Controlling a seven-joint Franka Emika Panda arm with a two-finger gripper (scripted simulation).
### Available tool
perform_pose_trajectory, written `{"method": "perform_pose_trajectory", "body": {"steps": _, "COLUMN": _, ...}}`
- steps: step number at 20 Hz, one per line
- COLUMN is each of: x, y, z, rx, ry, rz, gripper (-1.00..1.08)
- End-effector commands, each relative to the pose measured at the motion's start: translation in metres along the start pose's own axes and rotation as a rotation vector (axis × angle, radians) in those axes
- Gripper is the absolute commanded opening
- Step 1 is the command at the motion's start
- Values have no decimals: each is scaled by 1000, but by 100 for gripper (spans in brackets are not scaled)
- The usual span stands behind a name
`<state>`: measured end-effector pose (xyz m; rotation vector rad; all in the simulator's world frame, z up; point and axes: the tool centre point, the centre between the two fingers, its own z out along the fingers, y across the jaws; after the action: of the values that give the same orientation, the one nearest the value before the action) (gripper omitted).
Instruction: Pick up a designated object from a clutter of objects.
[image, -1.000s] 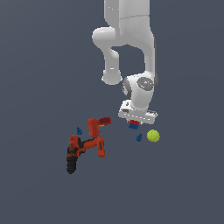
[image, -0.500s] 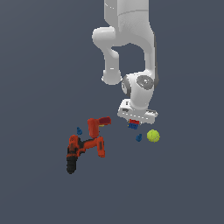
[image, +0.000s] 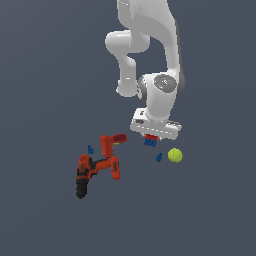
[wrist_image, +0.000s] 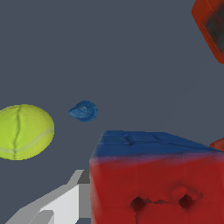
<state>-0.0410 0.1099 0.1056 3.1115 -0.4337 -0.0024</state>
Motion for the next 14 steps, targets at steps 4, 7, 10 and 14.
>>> {"method": "perform_pose_trajectory", "body": {"steps": 4, "x": 27, "y": 10, "z": -50, "rx": 1, "ry": 1, "rz": 0, "gripper": -100}}
{"method": "perform_pose_trajectory", "body": {"steps": 7, "x": 42, "y": 15, "z": -77, "rx": 1, "ry": 1, "rz": 0, "gripper": -100}}
{"method": "perform_pose_trajectory", "body": {"steps": 10, "x": 58, "y": 21, "z": -104, "rx": 1, "ry": 1, "rz": 0, "gripper": -100}}
{"method": "perform_pose_trajectory", "body": {"steps": 14, "x": 79, "y": 28, "z": -141, "rx": 1, "ry": 1, "rz": 0, "gripper": -100}}
